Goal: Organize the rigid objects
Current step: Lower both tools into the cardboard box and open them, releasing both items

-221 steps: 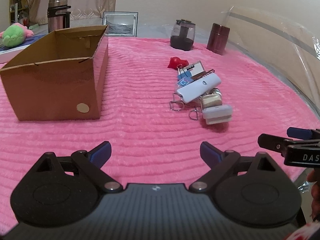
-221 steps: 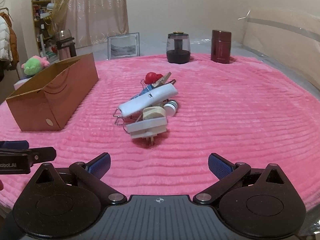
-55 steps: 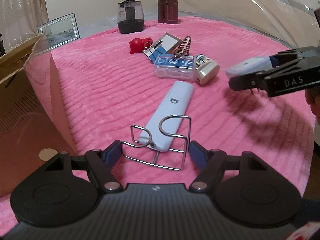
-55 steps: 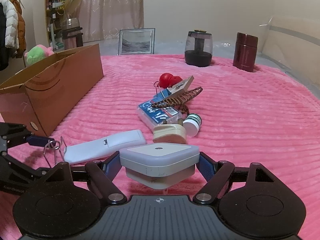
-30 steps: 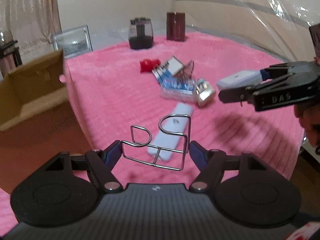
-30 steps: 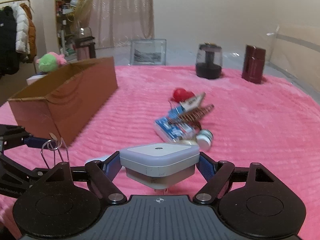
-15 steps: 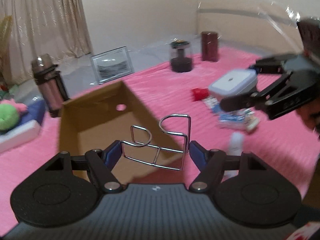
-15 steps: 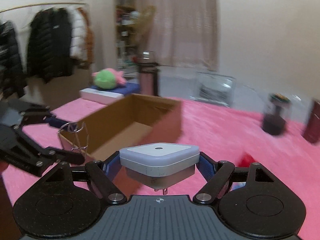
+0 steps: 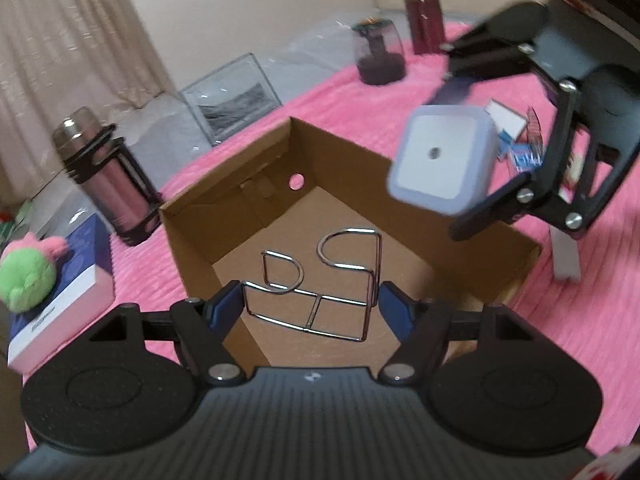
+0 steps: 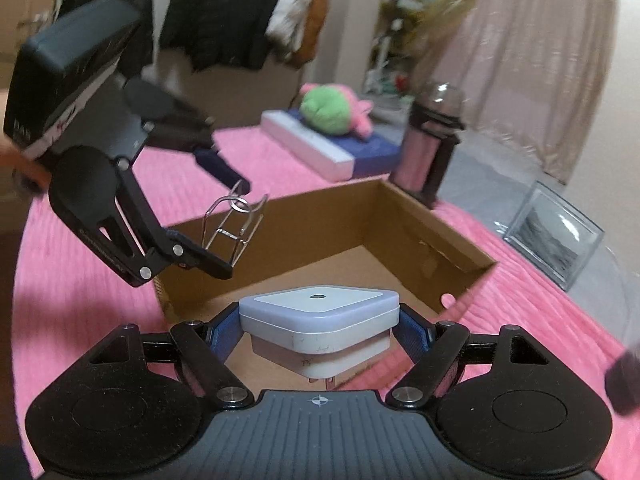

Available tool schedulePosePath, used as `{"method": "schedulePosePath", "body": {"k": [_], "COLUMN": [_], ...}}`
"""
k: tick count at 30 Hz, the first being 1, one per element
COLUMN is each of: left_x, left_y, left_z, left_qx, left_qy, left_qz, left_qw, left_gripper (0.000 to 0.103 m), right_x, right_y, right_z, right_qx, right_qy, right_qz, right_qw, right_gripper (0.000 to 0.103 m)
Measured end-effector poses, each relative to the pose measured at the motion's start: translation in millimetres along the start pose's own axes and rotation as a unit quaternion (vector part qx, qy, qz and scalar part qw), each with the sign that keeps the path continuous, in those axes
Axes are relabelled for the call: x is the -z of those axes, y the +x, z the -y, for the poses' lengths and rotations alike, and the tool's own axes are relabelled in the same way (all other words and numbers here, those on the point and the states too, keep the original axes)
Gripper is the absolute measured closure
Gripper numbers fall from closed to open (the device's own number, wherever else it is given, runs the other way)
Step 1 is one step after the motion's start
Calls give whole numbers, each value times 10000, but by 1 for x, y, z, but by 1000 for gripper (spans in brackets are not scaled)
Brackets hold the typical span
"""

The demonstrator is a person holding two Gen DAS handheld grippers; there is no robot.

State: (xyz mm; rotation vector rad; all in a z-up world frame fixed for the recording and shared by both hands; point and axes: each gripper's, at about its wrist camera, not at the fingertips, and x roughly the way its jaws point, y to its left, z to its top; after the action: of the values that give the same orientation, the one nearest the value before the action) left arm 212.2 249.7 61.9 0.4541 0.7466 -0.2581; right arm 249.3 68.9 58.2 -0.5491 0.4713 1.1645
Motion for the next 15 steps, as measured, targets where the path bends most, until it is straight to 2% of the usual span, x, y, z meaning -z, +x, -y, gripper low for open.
{"method": "schedulePosePath", "body": {"k": [6, 15], "left_x": [1, 3], "left_y": [30, 60], "left_z": [-9, -8], "left_qx": [353, 815], "left_qy": [572, 1194], "left_qz": [-304, -712], "left_qw": [9973, 9869], "left_gripper": [33, 33], "right_x": [-7, -8], "right_y": [45, 102], "right_z": [6, 3], "right_qx": [-194, -552], "right_qy": [-610, -1280], "right_qz": [-664, -1612], "right_qw": [9957, 9770], "right_gripper": [26, 26]}}
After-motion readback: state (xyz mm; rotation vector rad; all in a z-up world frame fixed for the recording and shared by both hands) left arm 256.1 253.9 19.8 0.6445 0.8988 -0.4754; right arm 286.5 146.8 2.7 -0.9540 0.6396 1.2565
